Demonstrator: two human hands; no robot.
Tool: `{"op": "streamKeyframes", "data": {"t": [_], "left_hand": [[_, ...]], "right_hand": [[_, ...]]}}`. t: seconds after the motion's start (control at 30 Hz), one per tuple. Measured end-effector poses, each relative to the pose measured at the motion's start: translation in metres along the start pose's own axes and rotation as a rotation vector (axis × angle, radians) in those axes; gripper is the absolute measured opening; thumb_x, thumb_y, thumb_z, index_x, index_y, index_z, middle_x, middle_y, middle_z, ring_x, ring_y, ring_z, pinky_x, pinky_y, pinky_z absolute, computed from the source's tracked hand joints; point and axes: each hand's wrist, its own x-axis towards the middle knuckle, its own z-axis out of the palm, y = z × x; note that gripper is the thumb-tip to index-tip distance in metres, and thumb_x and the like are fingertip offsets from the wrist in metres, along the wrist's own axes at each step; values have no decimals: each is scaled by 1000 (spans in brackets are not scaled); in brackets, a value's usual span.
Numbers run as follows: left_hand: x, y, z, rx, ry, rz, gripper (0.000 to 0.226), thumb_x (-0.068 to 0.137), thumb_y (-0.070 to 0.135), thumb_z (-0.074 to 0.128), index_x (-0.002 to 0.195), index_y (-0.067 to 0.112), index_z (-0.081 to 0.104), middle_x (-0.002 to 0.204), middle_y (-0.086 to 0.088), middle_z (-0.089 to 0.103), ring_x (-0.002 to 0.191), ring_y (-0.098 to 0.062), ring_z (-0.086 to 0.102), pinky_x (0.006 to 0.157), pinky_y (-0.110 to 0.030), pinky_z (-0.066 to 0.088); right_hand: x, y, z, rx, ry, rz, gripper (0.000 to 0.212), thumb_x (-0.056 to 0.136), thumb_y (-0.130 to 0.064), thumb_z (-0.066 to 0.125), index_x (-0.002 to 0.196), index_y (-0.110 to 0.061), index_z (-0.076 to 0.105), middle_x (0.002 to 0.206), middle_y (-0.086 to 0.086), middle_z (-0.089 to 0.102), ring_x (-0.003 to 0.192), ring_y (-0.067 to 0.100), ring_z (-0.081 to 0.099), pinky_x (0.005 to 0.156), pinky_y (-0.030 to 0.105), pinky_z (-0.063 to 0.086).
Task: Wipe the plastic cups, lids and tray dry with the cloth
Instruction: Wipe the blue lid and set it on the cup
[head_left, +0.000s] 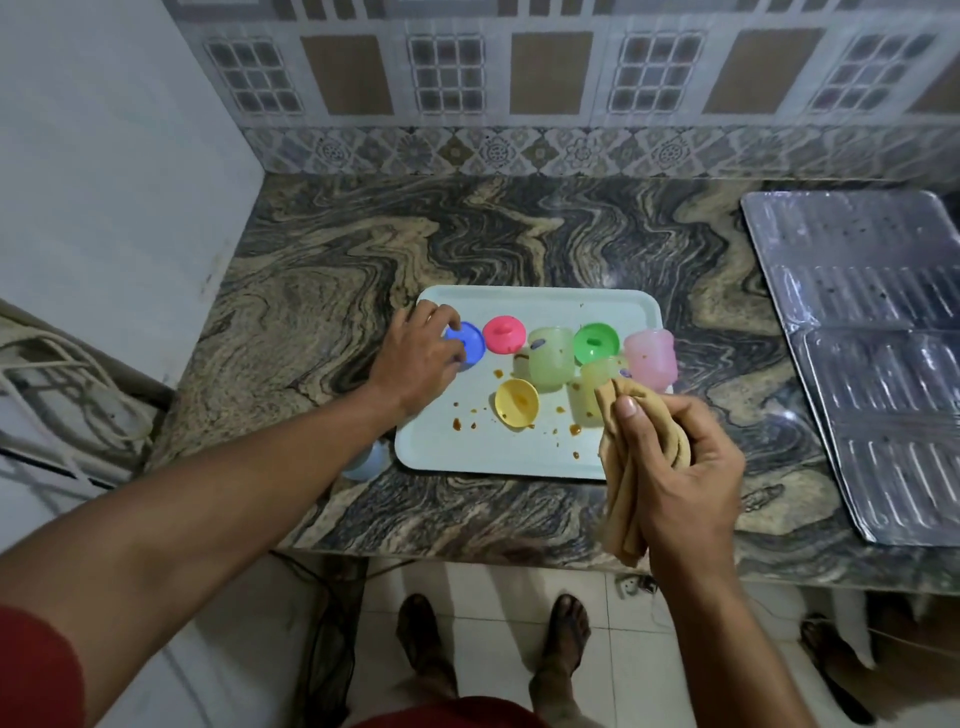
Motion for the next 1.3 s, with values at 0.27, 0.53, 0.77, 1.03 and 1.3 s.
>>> {"op": "streamKeyframes", "data": {"t": [0.27, 0.53, 0.77, 1.03, 1.3], "left_hand": [[2, 18, -47, -825, 66, -496, 9, 90, 17, 81, 90, 21, 73, 88, 11, 75, 83, -4, 69, 81, -26, 52], [-31, 76, -131, -2128, 135, -862, 12, 87, 12, 64, 94, 21, 59, 103, -3, 79, 95, -11, 74, 82, -24, 47], [-49, 127, -154, -2180, 263, -730, 16, 92, 9, 68, 105, 17, 65, 130, -18, 69, 118, -29, 63, 115, -48, 40], [-60, 145, -162, -1806, 355, -483, 11, 97, 11, 62, 104, 20, 64, 122, -11, 75, 120, -23, 66, 108, -37, 47], [-77, 123, -168, -1691, 148, -318, 13, 97, 13, 64, 103, 4, 55, 100, -8, 72, 96, -15, 66, 89, -23, 50]], "right_hand": [[6, 0, 10, 51, -19, 28, 3, 98, -14, 74, 96, -16, 74, 85, -10, 74, 79, 4, 66, 73, 20, 54], [5, -20, 44, 167, 7, 11, 13, 90, -26, 70, 99, -16, 71, 87, -9, 74, 80, 5, 66, 76, 22, 53], [-12, -41, 77, 183, 48, -102, 10, 96, -14, 75, 94, -11, 65, 80, -10, 70, 73, 3, 63, 70, 19, 54], [-10, -50, 80, 13, 136, -278, 12, 89, -22, 75, 86, -23, 63, 74, -15, 67, 68, 8, 64, 67, 28, 54], [28, -62, 58, -117, -188, -344, 13, 86, -20, 80, 86, -14, 69, 74, -16, 74, 66, -4, 63, 64, 16, 49]]}}
